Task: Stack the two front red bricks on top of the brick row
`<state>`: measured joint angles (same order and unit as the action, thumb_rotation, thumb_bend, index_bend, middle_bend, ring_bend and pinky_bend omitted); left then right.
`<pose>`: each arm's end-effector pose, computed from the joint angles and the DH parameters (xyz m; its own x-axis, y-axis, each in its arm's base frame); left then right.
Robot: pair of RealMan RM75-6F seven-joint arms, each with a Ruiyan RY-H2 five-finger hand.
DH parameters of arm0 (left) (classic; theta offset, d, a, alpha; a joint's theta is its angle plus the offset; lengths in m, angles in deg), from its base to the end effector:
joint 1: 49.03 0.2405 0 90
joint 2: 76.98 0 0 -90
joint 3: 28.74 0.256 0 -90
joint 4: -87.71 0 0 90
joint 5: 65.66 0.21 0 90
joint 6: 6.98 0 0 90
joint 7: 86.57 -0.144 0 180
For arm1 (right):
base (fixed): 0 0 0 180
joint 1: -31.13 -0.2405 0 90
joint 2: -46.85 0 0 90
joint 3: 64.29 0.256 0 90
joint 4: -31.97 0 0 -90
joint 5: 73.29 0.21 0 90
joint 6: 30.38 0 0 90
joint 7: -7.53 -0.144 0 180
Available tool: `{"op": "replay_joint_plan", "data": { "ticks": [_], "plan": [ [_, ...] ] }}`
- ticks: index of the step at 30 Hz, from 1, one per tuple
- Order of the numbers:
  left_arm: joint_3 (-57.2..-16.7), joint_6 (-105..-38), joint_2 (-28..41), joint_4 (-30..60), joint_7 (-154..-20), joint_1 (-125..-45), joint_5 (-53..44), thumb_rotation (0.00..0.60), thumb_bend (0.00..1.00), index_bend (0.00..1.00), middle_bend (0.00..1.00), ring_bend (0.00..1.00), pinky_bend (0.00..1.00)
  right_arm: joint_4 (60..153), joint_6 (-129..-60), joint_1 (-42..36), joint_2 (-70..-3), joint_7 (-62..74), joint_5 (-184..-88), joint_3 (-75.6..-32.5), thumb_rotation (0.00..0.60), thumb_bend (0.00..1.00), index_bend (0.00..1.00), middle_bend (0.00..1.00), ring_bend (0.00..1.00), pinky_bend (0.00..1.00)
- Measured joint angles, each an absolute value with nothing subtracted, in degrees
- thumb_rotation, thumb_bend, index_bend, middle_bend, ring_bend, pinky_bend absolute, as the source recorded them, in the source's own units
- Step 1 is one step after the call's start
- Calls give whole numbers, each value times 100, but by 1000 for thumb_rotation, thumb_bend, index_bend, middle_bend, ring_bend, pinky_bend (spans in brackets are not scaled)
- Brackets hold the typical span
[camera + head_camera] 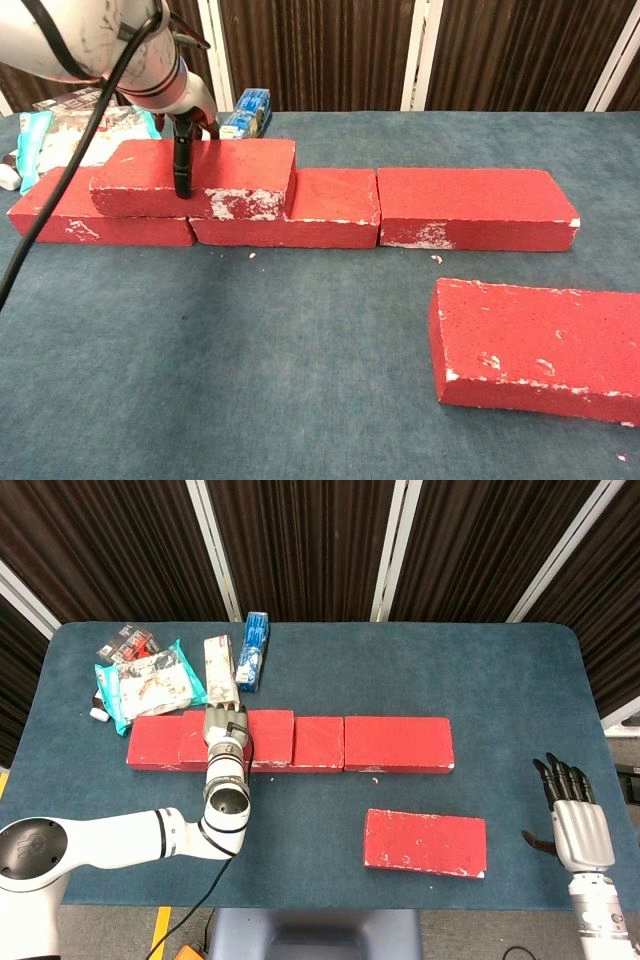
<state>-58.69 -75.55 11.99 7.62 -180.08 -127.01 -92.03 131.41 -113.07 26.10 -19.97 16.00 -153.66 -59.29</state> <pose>-0.0225 0.4284 0.0121 0.6710 0.5706 0.4735 0.6038 -0.0498 -0.7956 -0.2924 -0.1866 0.1372 0.3613 -0.0305 0.9319 -0.9298 0.0637 0.3626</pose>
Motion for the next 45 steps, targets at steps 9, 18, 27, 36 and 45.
{"op": "replay_joint_plan", "data": {
  "ticks": [9,18,27,36,45],
  "plan": [
    [-5839,-7519,1217,771,-18088,-12699,-9129,600,233,0,0,0,83,13134,-11299,2600,-2016,1619,-15355,-5925,600,0,0,0,0,0],
    [-5841,-7535,1227,790,-18140,-12684,-9165,600,230,0,0,0,83,13154,-11274,2596,-2014,1640,-15312,-5923,600,0,0,0,0,0],
    [-5853,-7511,1251,841,-18161,-12678,-9124,600,234,0,0,0,81,13161,-11255,2586,-2027,1672,-15297,-5927,600,0,0,0,0,0],
    [-5847,-7531,1287,852,-18172,-12691,-9067,600,234,0,0,0,81,13182,-11242,2582,-2030,1707,-15245,-5917,600,0,0,0,0,0],
    [-5867,-7545,1304,878,-18190,-12691,-9062,600,235,0,0,0,81,13197,-11248,2584,-2036,1736,-15219,-5912,600,0,0,0,0,0]
  ]
}}
